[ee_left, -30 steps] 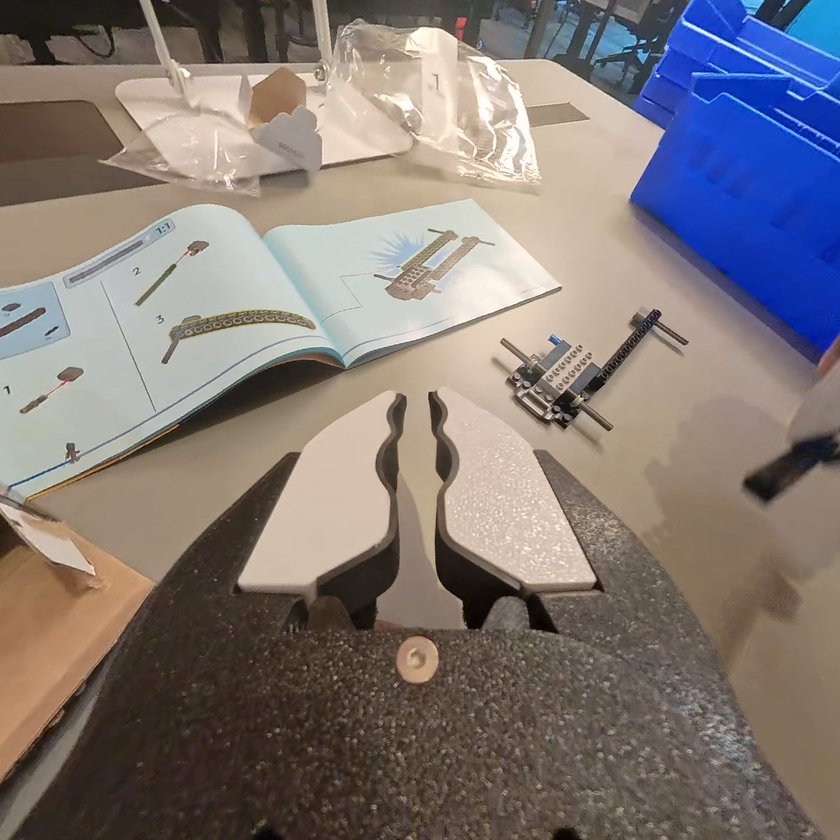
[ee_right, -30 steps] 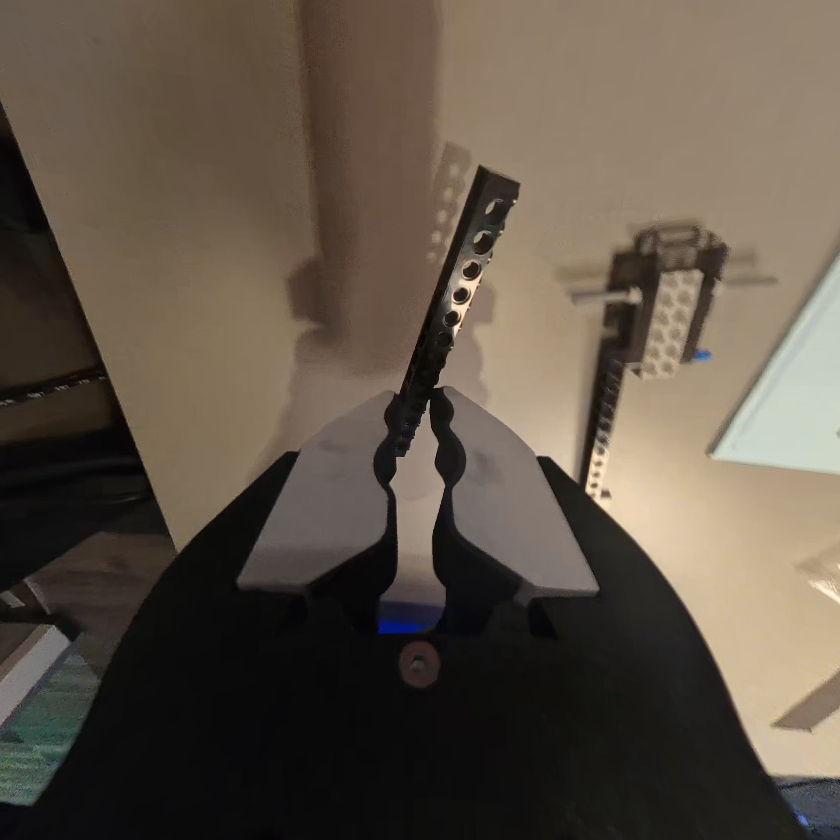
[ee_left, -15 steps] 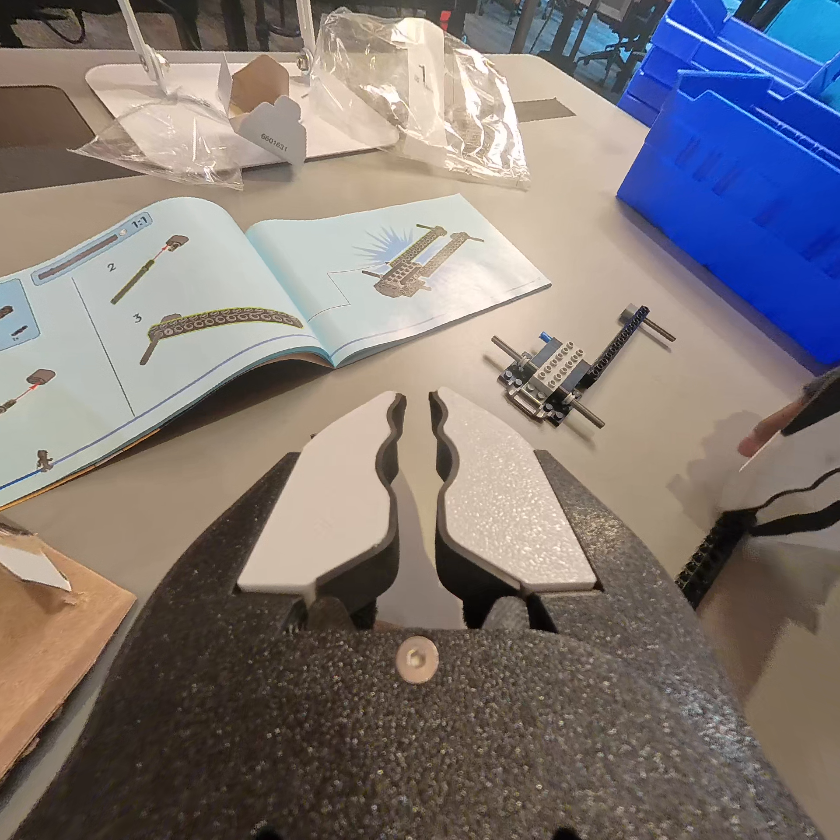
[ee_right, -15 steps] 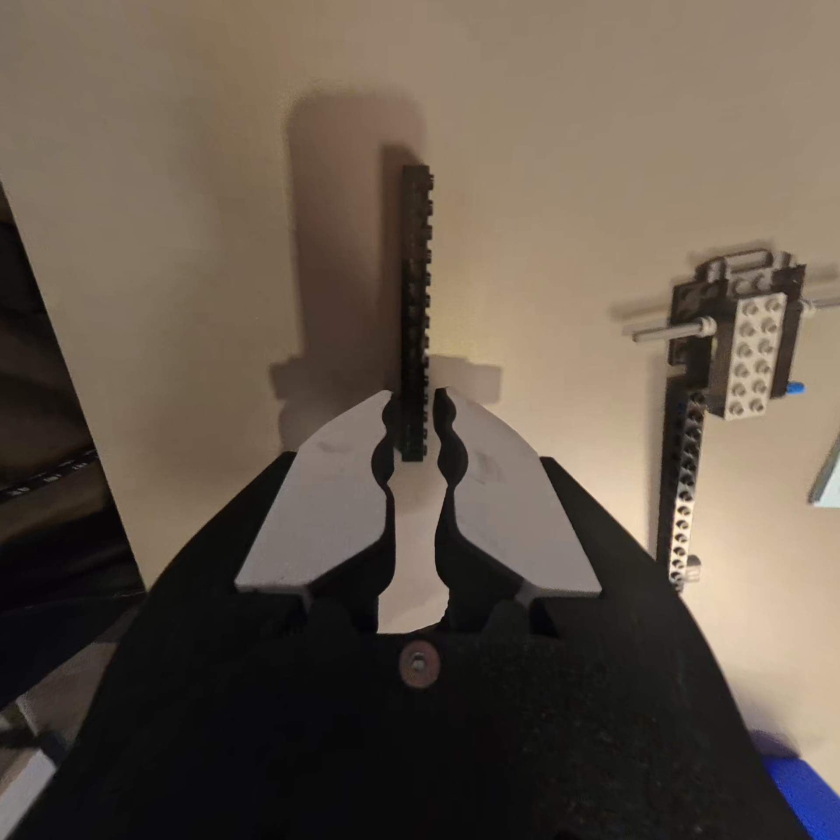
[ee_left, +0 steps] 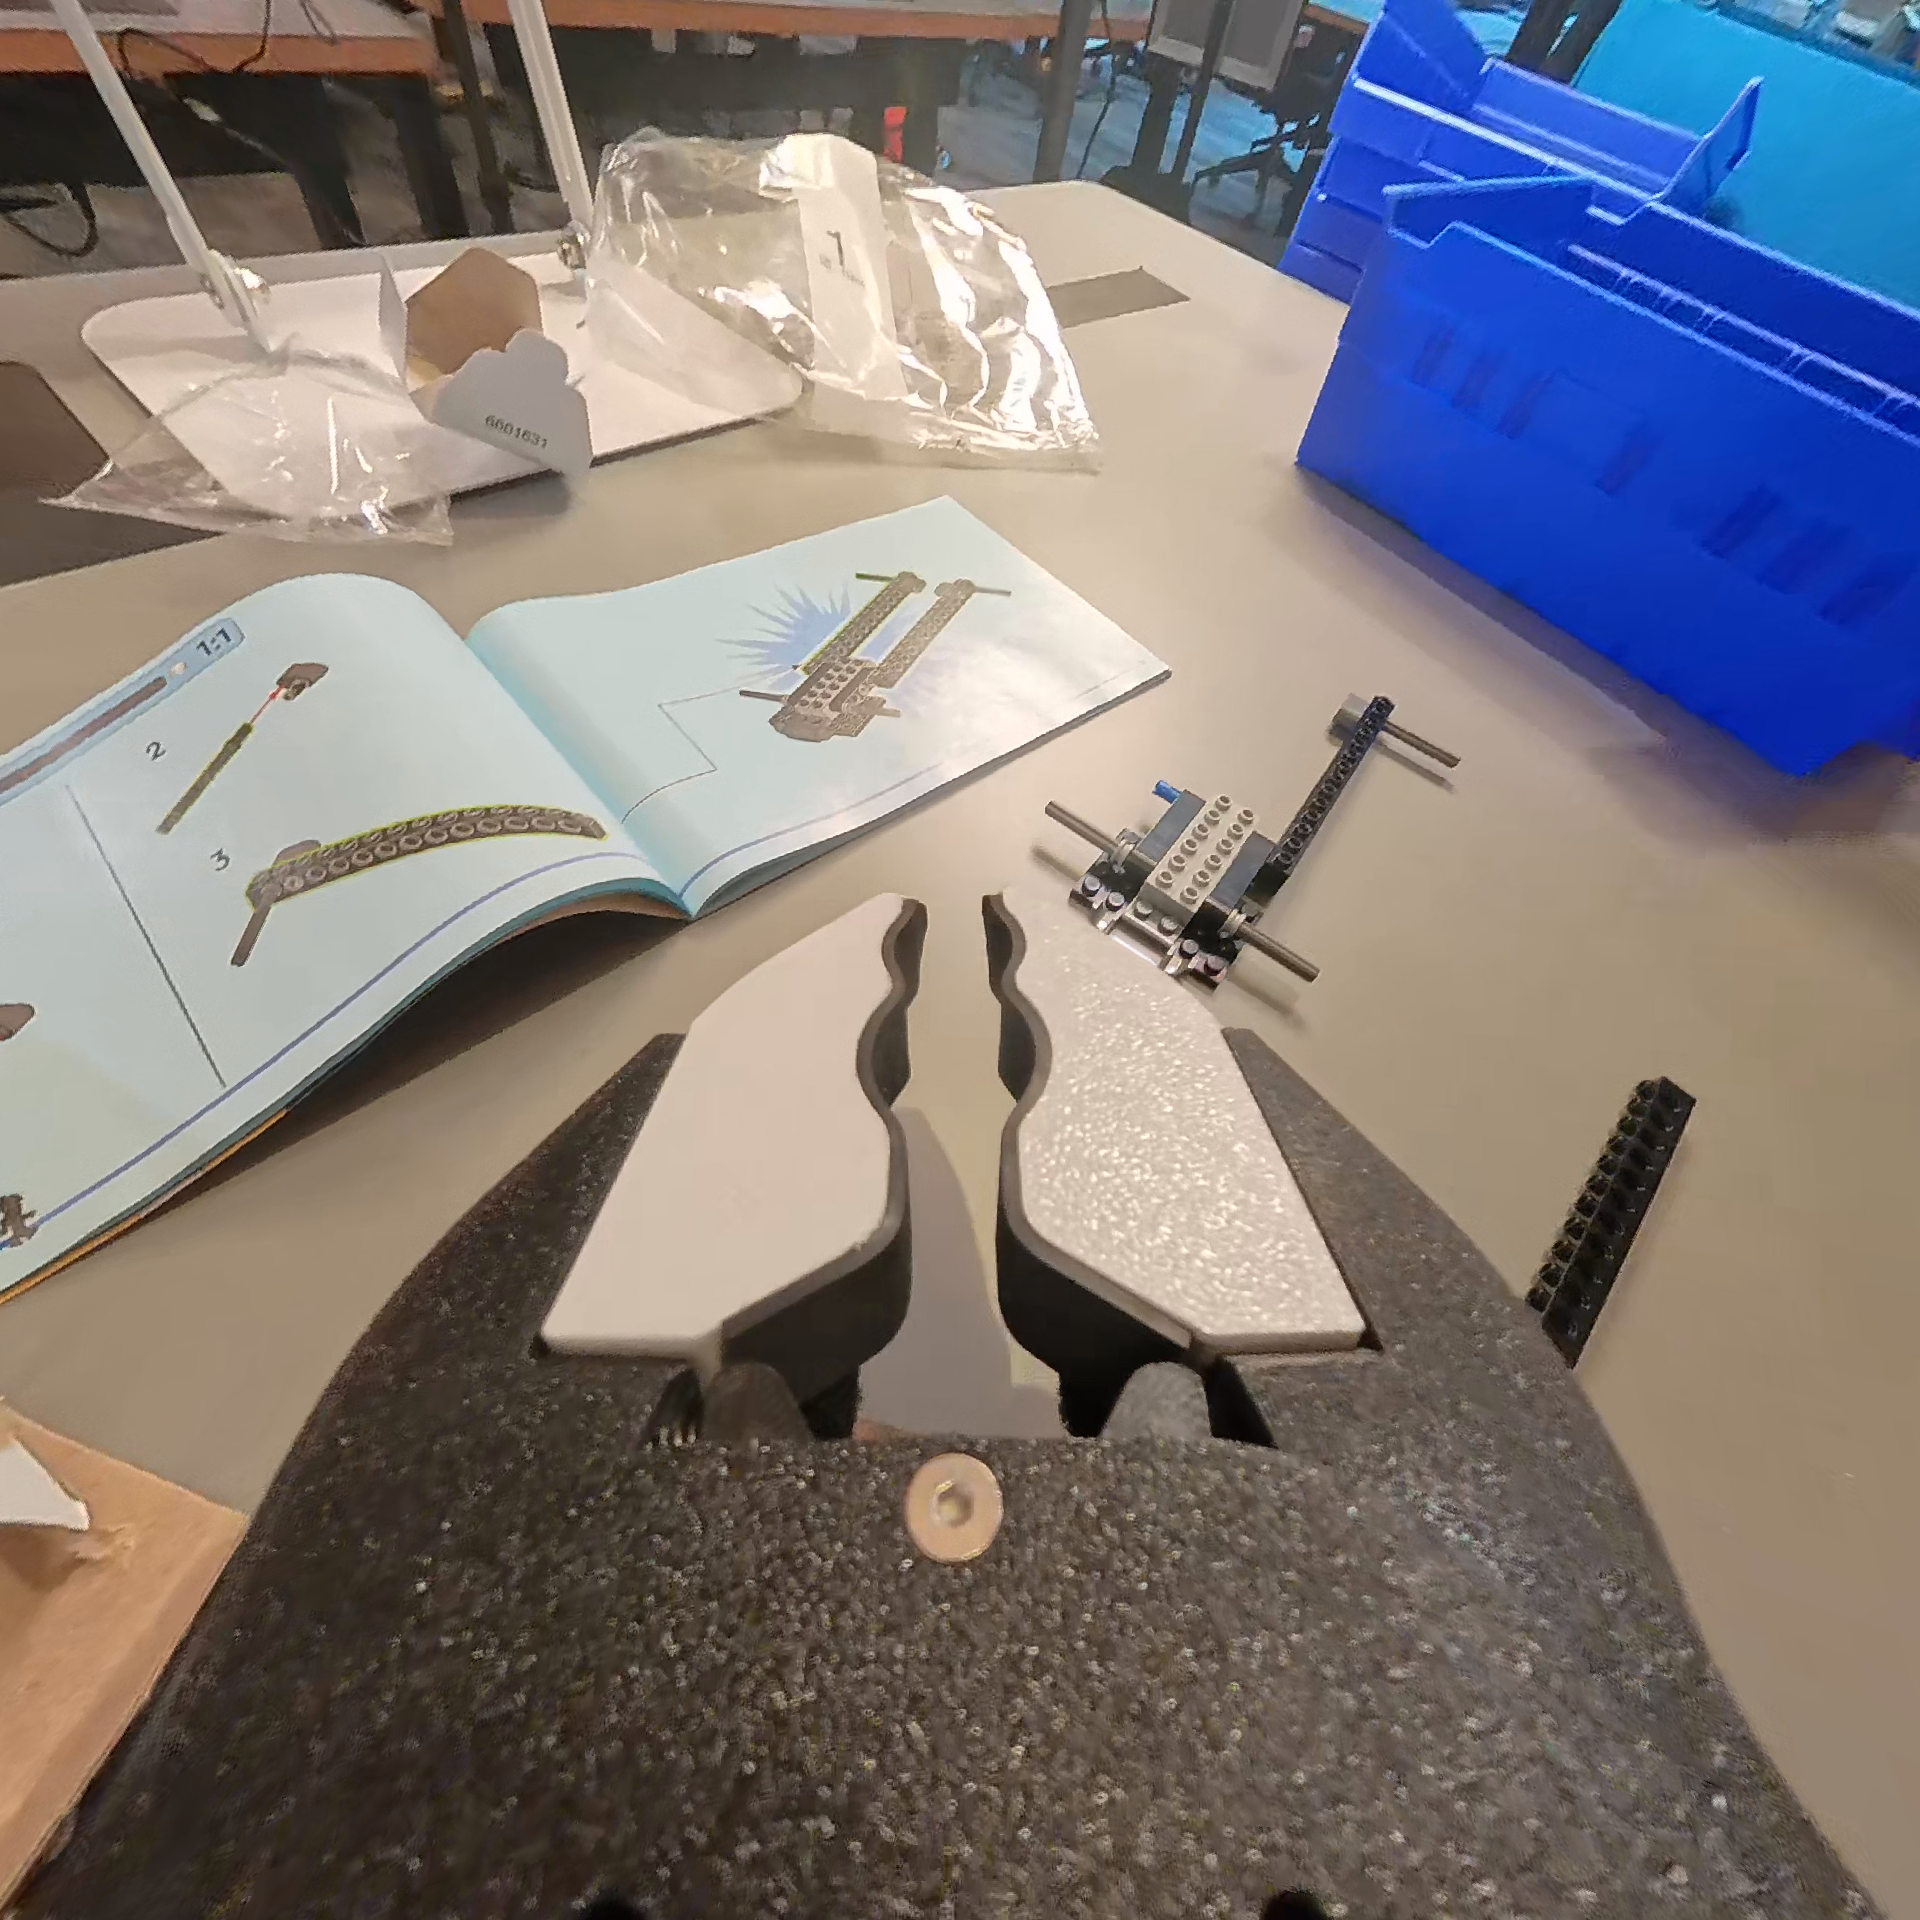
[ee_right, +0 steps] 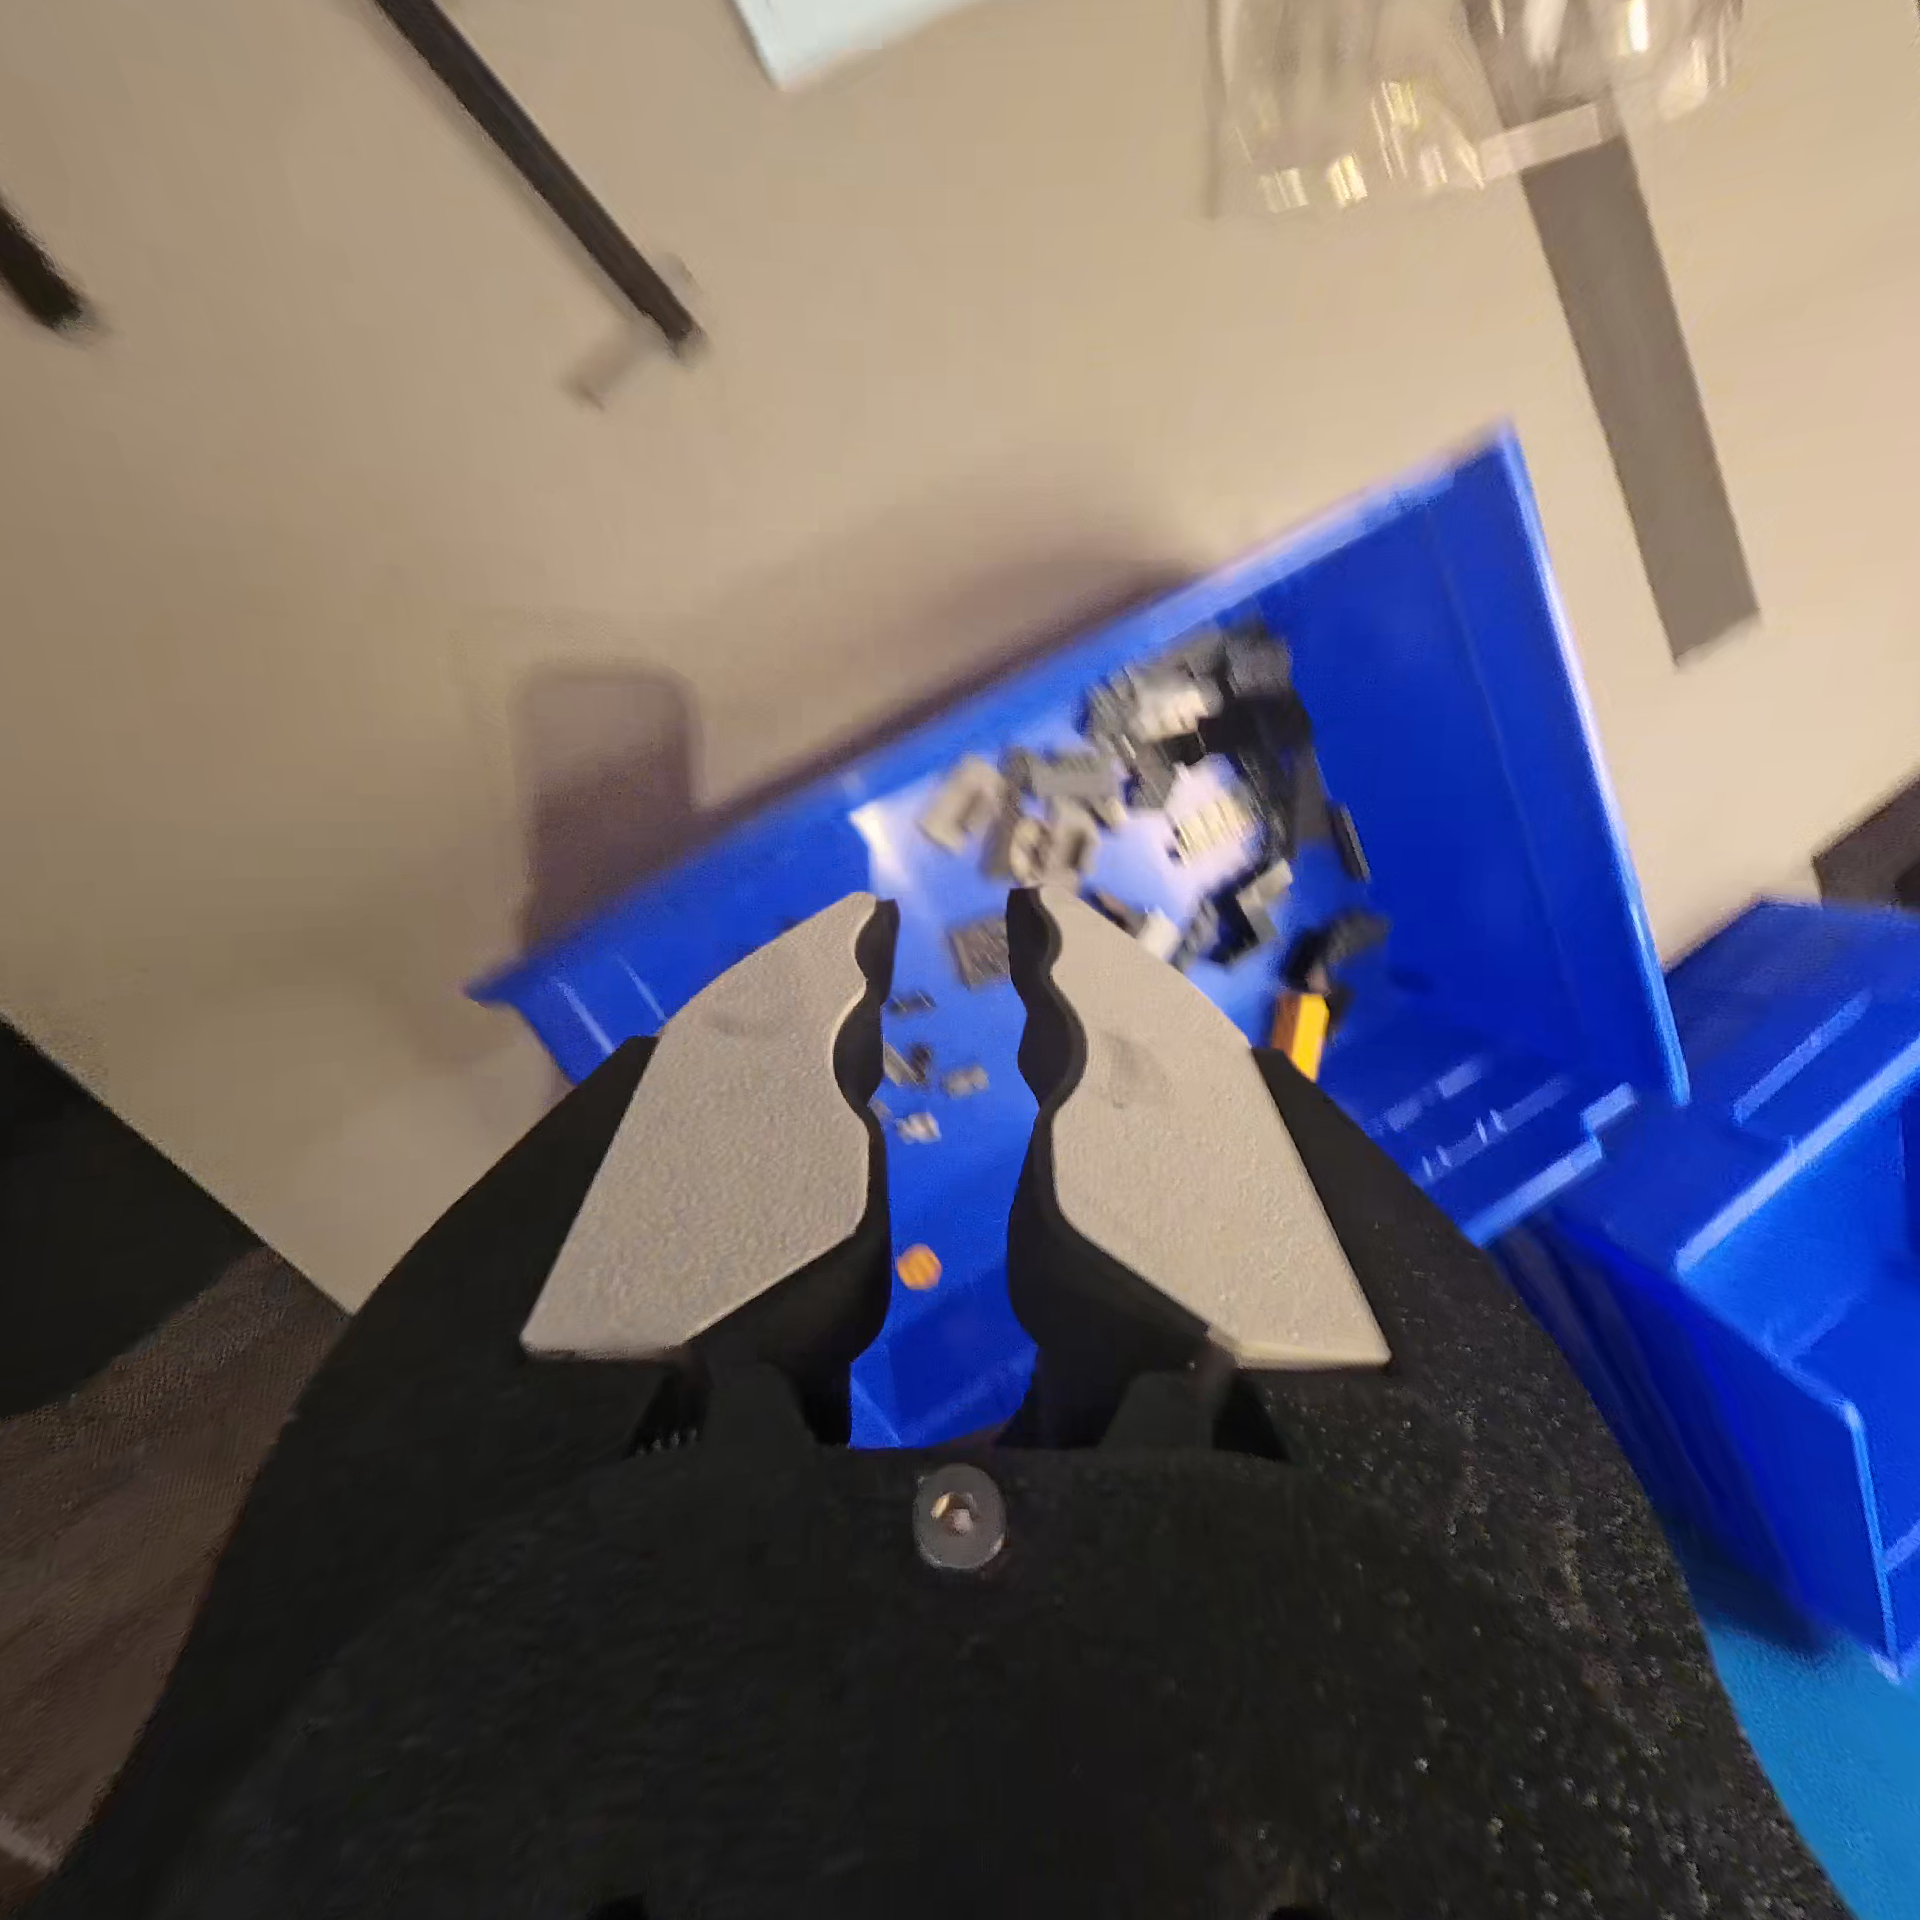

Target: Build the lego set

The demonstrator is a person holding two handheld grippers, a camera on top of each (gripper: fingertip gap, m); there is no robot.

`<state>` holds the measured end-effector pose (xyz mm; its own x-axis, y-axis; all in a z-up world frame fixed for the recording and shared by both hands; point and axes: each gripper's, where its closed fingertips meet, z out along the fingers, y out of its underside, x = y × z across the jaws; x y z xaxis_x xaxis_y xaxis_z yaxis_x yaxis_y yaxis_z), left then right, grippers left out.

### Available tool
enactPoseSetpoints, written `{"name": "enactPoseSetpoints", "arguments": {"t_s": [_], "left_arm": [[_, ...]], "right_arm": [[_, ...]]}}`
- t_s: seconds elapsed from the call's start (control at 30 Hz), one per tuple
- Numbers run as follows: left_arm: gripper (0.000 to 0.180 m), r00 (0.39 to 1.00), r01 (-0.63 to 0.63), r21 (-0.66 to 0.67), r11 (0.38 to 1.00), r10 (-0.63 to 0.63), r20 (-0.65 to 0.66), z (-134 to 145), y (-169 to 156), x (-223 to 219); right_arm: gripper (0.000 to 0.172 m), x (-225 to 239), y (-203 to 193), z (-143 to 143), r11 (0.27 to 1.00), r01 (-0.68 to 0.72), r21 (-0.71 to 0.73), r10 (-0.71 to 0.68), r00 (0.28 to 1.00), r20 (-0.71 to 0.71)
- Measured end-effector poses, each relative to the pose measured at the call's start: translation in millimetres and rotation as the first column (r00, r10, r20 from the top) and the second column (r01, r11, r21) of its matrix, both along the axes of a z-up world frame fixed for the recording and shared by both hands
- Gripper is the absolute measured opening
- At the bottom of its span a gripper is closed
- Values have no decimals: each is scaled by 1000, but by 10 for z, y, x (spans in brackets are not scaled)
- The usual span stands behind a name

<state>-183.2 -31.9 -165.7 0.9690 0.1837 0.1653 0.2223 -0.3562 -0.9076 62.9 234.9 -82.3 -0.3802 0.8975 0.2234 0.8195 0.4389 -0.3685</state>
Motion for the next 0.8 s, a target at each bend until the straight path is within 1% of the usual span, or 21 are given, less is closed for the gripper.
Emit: {"name": "enactPoseSetpoints", "arguments": {"t_s": [0.07, 0.13, 0.27, 0.4, 0.47, 0.57, 0.8], "left_arm": [[12, 1000, 19, 18, 1000, -19, 9, 23, 29, 19], [12, 999, 36, 45, 998, -37, 20, 56, 55, 30], [12, 998, 51, 83, 995, -54, 43, 101, 86, 30], [12, 998, 25, 91, 996, -30, 59, 104, 123, -5], [13, 997, 18, 97, 995, -25, 70, 107, 146, -12], [13, 995, 25, 105, 994, -34, 90, 111, 168, -5], [13, 988, 96, 138, 986, -111, 111, 147, 171, 84]], "right_arm": [[22, 174, 419, -97, 999, 47, 23, -48, 998, 46], [22, 286, 712, -235, 998, 42, 45, -46, 995, 87], [21, 332, 1043, -500, 999, 6, 49, -13, 989, 147], [20, 377, 1175, -815, 993, -98, 69, 77, 964, 256], [21, 382, 1195, -923, 988, -135, 71, 108, 950, 292], [21, 332, 1183, -982, 986, -157, 50, 136, 948, 287], [21, 212, 1081, -1003, 980, -201, 15, 191, 951, 242]]}}
